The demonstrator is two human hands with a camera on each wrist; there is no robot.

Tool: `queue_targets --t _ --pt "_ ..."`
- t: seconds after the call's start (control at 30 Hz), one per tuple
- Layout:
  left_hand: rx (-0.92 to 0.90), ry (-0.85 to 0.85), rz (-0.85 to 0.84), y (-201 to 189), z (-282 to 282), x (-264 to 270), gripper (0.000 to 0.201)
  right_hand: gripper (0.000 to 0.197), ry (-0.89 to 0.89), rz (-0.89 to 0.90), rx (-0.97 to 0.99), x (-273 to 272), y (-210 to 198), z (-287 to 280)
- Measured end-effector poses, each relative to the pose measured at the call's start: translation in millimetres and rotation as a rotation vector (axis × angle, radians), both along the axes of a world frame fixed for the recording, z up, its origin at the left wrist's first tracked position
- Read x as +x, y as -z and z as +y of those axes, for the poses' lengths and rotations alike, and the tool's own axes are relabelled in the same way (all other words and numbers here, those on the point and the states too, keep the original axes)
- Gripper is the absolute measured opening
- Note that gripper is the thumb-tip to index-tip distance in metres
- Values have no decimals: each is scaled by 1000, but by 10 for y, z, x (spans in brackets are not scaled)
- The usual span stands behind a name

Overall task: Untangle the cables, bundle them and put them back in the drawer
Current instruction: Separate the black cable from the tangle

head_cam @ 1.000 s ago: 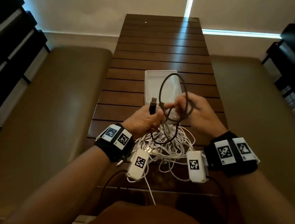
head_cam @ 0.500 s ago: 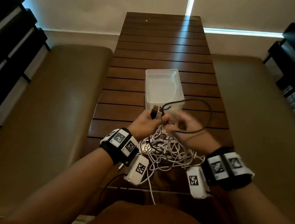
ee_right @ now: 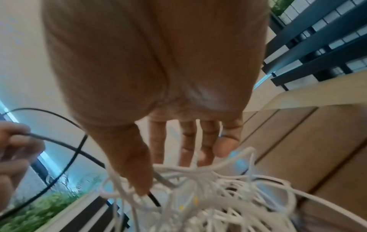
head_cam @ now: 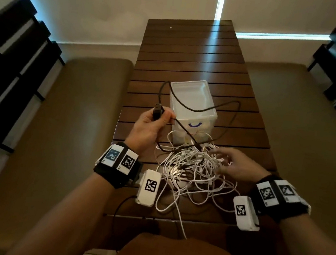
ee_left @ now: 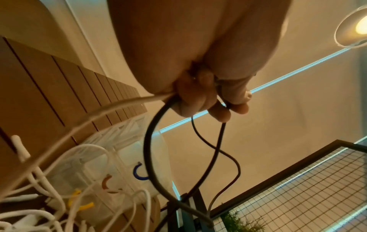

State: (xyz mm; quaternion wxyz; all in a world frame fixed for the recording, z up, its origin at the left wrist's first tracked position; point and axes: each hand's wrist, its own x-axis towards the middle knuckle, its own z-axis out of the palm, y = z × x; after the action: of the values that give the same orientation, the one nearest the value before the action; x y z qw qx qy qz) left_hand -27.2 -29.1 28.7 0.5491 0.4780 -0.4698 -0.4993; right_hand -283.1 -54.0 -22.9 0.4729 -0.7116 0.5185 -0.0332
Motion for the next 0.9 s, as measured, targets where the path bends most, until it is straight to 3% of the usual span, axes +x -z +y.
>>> queue_targets --t 0.13,0.2,0.33,0.43,0.53,0.57,0.67,0.73,0.83,0.9 --pt "-26 143 59 -164 40 -161 21 27 -8 -226 -13 241 -244 6" --pt "-48 200 115 -246 52 -224 16 16 7 -245 -42 348 -270 21" --pt "-8 225 196 -250 32 -194 17 24 113 -329 -195 345 -247 -14" --pt "174 247 7 -68 18 -253 6 36 77 -399 -266 341 -309 -24" --pt "274 293 -149 123 11 -413 13 38 71 -482 -345 359 -335 -31" --pt "290 313 -154 159 5 -445 12 38 92 -525 -341 350 -343 -29" --pt "224 348 -296 257 14 -505 33 38 104 -637 -346 315 -399 16" --pt "201 371 -408 302 36 -554 30 28 76 -705 -334 345 -451 49" --pt "230 315 -390 318 21 -593 4 17 156 -809 -327 427 -504 113" --pt "219 269 -309 312 -23 -547 2 17 286 -778 -337 446 -447 181"
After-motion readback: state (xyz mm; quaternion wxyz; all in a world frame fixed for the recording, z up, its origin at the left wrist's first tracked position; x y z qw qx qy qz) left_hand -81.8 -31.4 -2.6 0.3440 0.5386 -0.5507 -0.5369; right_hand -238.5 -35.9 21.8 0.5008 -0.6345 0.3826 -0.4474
